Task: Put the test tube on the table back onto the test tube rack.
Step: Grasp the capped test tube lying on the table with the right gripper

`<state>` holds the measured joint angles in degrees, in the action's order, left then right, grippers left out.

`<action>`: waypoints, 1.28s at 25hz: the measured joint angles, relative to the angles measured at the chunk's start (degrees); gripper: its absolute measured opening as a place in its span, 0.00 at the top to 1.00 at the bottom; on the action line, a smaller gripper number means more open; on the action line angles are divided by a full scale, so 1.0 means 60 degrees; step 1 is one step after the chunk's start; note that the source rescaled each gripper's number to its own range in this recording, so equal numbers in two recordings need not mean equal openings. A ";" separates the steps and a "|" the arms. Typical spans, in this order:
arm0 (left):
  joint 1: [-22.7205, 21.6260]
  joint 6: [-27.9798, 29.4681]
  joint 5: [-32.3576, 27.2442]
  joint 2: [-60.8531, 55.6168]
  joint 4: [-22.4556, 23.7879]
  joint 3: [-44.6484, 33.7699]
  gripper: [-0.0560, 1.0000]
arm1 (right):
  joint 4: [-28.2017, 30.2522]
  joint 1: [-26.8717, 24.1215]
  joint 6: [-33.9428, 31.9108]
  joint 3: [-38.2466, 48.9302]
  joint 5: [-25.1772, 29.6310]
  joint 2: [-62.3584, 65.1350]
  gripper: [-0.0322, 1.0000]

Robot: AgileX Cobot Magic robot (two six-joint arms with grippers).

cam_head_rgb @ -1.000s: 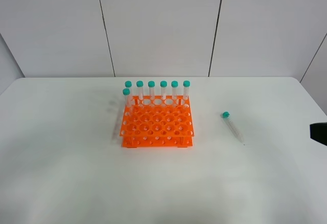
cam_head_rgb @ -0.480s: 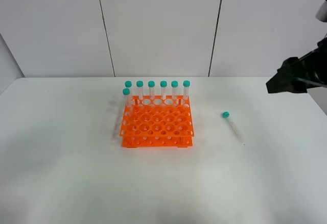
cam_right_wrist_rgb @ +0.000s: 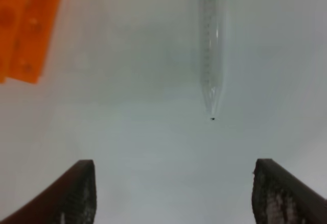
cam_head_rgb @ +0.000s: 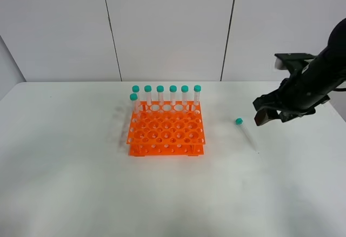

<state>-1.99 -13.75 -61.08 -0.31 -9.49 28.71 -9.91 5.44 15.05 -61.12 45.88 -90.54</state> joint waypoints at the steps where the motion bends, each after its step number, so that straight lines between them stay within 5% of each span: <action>1: 0.0000 0.0000 0.0000 0.0000 0.0000 0.0000 0.00 | 0.0093 0.0000 0.0000 0.0000 -0.0068 -0.0274 0.27; 18: 0.0000 0.0000 0.0000 0.0000 -0.0074 0.0000 0.00 | 0.0789 0.0000 -0.0325 -0.2022 0.0519 -0.3216 0.27; 32: 0.0000 0.0000 0.0007 0.0000 -0.0074 0.0000 0.00 | 0.0820 0.0000 -0.0436 -0.2308 0.0274 -0.4838 0.27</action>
<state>-1.99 -13.75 -61.03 -0.31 -9.94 28.71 -4.99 5.44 12.43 -74.97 47.52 -119.56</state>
